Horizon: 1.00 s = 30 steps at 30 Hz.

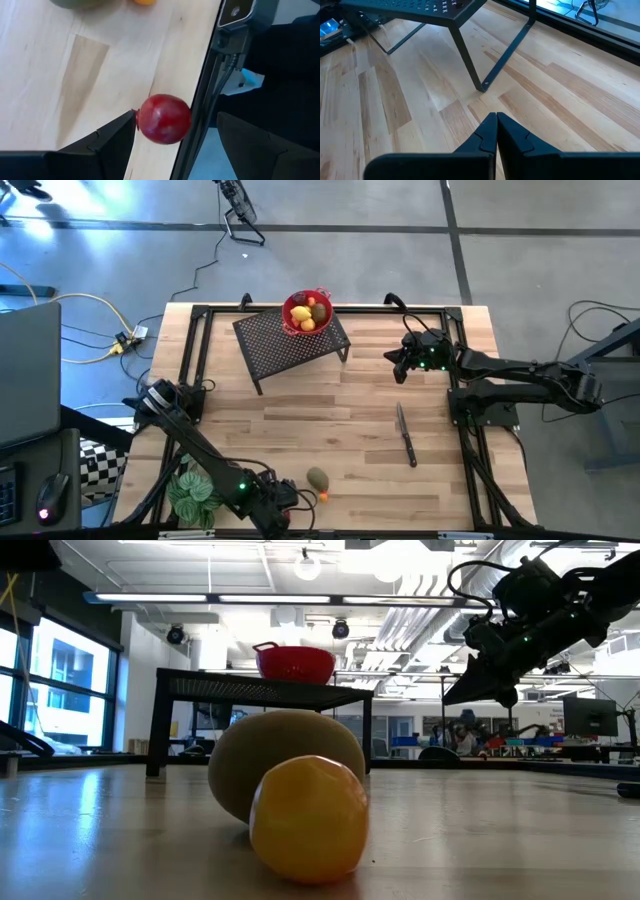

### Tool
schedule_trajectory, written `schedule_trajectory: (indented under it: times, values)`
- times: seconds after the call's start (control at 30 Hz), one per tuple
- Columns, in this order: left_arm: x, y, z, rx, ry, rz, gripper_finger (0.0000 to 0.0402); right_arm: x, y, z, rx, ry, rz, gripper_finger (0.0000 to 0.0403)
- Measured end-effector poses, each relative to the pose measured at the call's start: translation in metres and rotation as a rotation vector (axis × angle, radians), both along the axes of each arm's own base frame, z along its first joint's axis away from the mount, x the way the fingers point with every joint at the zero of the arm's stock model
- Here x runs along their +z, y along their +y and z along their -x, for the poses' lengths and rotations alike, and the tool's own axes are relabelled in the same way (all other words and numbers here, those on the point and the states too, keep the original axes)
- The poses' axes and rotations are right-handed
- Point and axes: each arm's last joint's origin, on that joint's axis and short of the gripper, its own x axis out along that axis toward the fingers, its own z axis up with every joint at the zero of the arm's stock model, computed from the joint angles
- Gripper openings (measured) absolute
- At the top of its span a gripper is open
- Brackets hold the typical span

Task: Pick & Place Fruit
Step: Put the pomegranate into the red strainer bowl on the shelf

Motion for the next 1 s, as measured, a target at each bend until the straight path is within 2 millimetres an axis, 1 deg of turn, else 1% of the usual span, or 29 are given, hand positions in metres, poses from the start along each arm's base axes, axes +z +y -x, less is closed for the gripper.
schedule_trajectory:
  times: [0.5, 1.0]
  values:
    - [-0.016, -0.003, -0.002, 0.007, 0.059, -0.009, 0.0274, 0.0, 0.0, 0.0, 0.0, 0.001, 0.0, 0.0003]
    - [-0.017, -0.002, -0.001, 0.01, 0.073, -0.024, 0.0274, -0.001, 0.0, 0.0, 0.001, 0.007, -0.003, 0.0002]
